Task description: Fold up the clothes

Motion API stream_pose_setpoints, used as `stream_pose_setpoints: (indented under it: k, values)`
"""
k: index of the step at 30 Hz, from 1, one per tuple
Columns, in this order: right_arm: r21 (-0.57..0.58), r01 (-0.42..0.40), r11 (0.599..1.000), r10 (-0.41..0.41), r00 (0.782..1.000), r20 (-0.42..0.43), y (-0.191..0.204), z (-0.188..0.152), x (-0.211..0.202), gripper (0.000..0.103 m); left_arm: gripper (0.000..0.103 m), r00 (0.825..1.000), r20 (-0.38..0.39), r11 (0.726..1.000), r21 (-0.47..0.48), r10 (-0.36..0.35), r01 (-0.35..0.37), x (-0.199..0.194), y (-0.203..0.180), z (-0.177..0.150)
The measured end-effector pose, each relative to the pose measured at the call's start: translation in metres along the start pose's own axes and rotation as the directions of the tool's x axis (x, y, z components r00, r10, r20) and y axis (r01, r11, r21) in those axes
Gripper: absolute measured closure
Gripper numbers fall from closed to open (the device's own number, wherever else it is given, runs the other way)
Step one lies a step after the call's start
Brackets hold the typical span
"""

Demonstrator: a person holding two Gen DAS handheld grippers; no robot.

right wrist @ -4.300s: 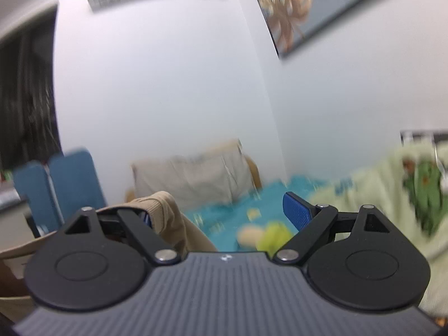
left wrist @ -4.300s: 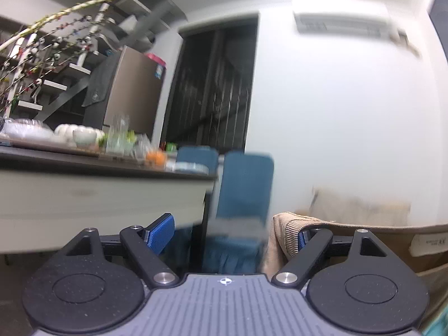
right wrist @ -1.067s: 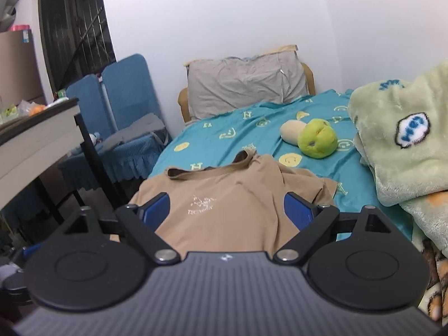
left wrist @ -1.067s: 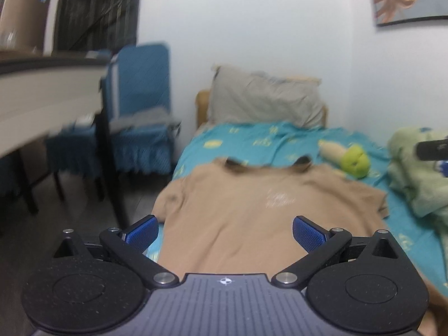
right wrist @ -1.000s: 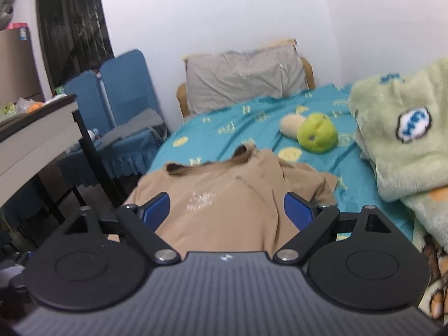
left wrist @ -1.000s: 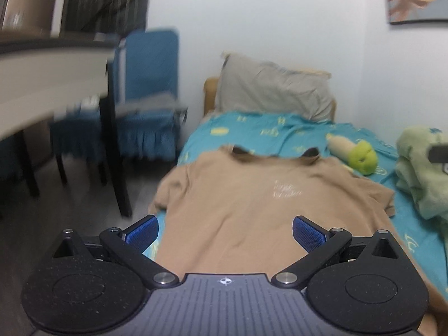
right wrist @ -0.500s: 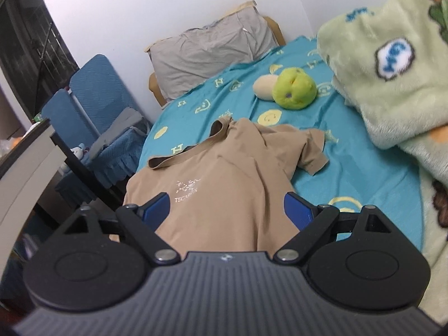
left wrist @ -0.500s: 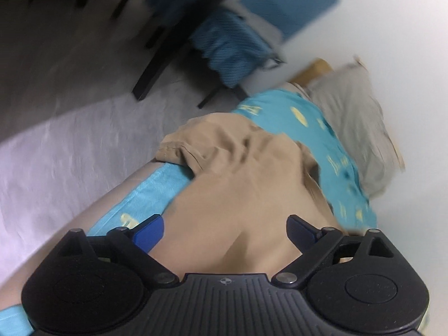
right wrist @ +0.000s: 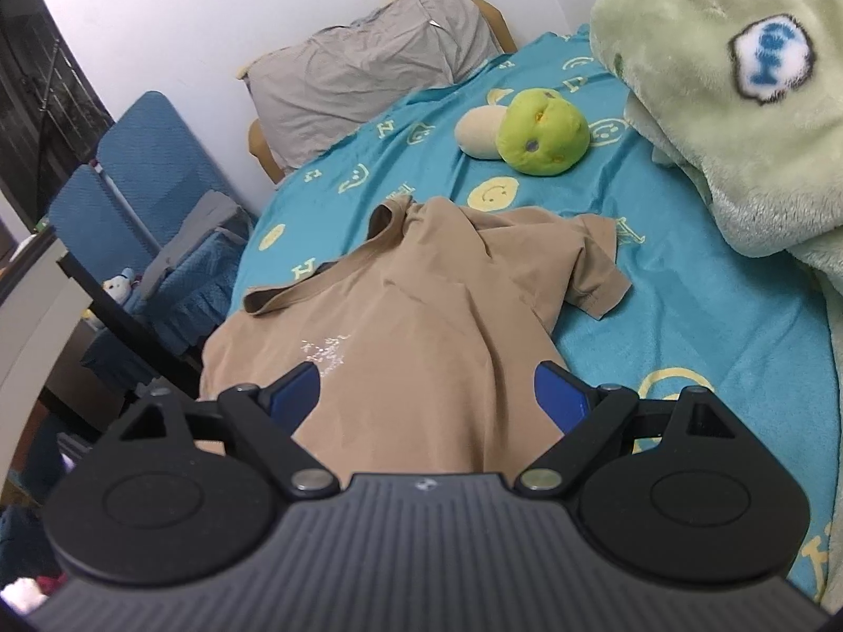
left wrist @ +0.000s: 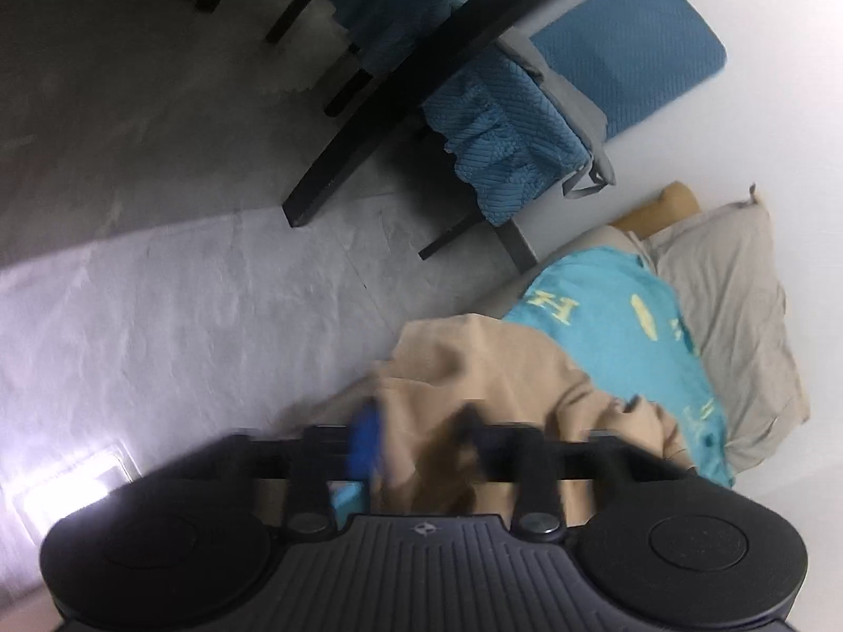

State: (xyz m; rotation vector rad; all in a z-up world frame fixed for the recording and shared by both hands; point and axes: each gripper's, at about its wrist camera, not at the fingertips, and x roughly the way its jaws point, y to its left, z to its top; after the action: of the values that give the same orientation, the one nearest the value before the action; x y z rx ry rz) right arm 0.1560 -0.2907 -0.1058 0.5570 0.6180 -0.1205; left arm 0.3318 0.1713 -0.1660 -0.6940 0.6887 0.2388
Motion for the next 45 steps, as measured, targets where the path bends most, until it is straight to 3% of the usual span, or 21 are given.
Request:
stream_pose_setpoints:
  k: [6,8,10,12,13,15,20,23,26,31,35,39,41,45]
  values:
    - [-0.024,0.018,1.000,-0.018,1.000,0.004,0.002,-0.001,0.005,0.013,0.095,0.997,0.028,0.986,0.143,0.078,-0.081,0.019,-0.014,0.015]
    - [-0.034,0.020,0.999,-0.020,1.000,0.002,0.003,-0.003,0.006,0.013,0.092,0.997,0.020,0.982,0.172,0.076,-0.078,0.013,-0.022,0.012]
    - [-0.051,0.021,0.998,-0.021,1.000,0.001,0.005,-0.004,0.005,0.013,0.081,0.997,0.035,0.975,0.212,0.068,-0.074,0.000,-0.029,0.007]
    - [-0.074,0.018,0.997,-0.017,1.000,0.006,0.008,-0.005,0.002,0.013,0.061,0.996,0.046,0.954,0.286,0.080,-0.090,-0.019,-0.037,0.001]
    - [-0.086,0.016,0.996,-0.016,1.000,0.009,0.009,-0.006,0.001,0.013,0.058,0.995,0.053,0.942,0.323,0.079,-0.092,-0.030,-0.042,-0.003]
    - [-0.109,0.014,0.994,-0.012,1.000,0.013,0.012,-0.007,-0.002,0.013,0.045,0.996,0.061,0.921,0.381,0.060,-0.079,-0.055,-0.048,-0.012]
    - [-0.127,-0.006,0.992,0.011,0.999,0.035,0.012,-0.011,-0.017,0.013,0.022,0.996,0.086,0.871,0.492,-0.027,-0.019,-0.142,-0.064,-0.037]
    - [-0.134,-0.006,0.991,0.012,0.999,0.045,0.012,-0.015,-0.025,0.013,0.017,0.991,0.096,0.846,0.532,-0.090,0.025,-0.197,-0.074,-0.057]
    - [-0.141,-0.005,0.990,0.013,0.998,0.055,0.011,-0.018,-0.034,0.013,0.002,0.984,0.097,0.832,0.550,-0.151,0.073,-0.245,-0.077,-0.078]
    - [-0.163,0.012,0.987,-0.001,0.998,0.070,0.010,-0.026,-0.047,0.013,0.000,0.974,0.089,0.779,0.617,-0.209,0.110,-0.294,-0.077,-0.122]
    - [-0.103,-0.013,0.995,0.021,0.997,0.080,-0.001,-0.023,-0.050,0.013,0.000,0.969,0.068,0.740,0.660,-0.237,0.134,-0.299,-0.074,-0.152]
    - [-0.027,-0.045,0.999,0.047,0.995,0.088,-0.013,-0.020,-0.051,0.013,0.000,0.976,0.023,0.764,0.626,-0.218,0.156,-0.284,-0.069,-0.172]
    - [0.100,-0.085,0.991,0.078,0.994,0.077,-0.030,-0.014,-0.041,0.013,0.000,0.979,-0.004,0.777,0.608,-0.205,0.165,-0.273,-0.062,-0.177]
    - [0.349,-0.132,0.928,0.122,0.991,0.050,-0.064,0.000,-0.006,0.013,0.000,0.984,-0.038,0.796,0.582,-0.177,0.166,-0.257,-0.051,-0.181]
